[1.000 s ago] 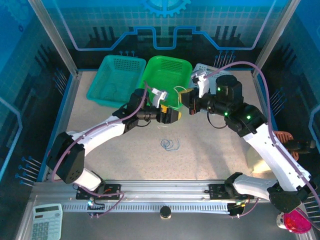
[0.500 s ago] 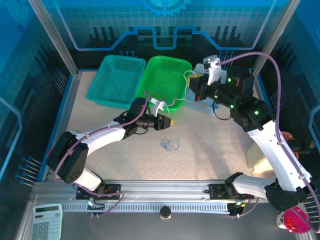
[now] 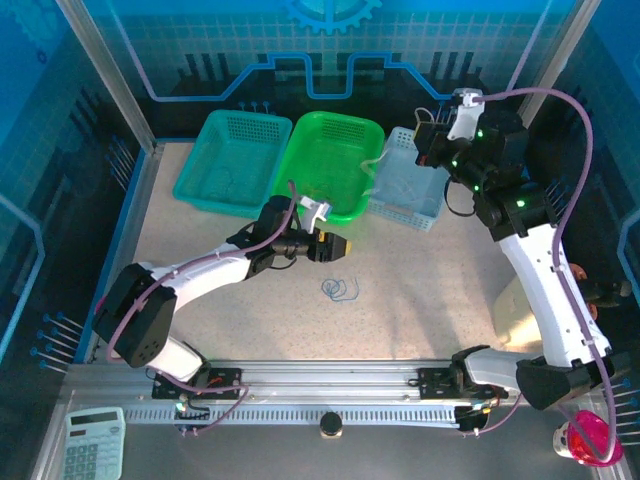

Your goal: Untangle the cables

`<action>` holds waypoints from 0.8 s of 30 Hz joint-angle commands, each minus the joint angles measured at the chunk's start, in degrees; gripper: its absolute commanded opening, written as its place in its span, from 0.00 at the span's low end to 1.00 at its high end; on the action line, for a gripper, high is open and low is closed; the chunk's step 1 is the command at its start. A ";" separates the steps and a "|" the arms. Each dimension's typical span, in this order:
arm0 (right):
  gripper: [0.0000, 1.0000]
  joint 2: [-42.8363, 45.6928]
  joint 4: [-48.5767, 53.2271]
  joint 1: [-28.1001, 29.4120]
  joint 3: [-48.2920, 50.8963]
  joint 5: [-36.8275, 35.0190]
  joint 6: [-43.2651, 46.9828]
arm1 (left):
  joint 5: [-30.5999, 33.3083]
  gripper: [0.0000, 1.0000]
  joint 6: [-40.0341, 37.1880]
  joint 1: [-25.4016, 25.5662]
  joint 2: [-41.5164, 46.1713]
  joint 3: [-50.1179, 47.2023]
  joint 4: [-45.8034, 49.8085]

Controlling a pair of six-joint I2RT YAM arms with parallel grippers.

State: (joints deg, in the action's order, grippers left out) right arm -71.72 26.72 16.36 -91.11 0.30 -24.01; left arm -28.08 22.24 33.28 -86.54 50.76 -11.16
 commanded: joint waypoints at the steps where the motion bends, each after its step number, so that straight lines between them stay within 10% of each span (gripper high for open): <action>1: 0.00 -1.36 -2.04 -0.49 -2.73 -1.17 -0.49 | 0.85 0.90 0.22 0.22 3.43 0.52 -1.06; 24: 0.00 -12.41 -8.60 -1.23 -1.02 -21.34 -0.96 | 9.86 0.99 1.84 -0.11 19.51 -0.13 4.79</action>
State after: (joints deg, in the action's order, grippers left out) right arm -82.91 21.10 16.01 -93.12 -17.34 -24.16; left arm -20.29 23.64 33.23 -68.97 50.76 -8.56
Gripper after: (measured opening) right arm 0.066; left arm 0.992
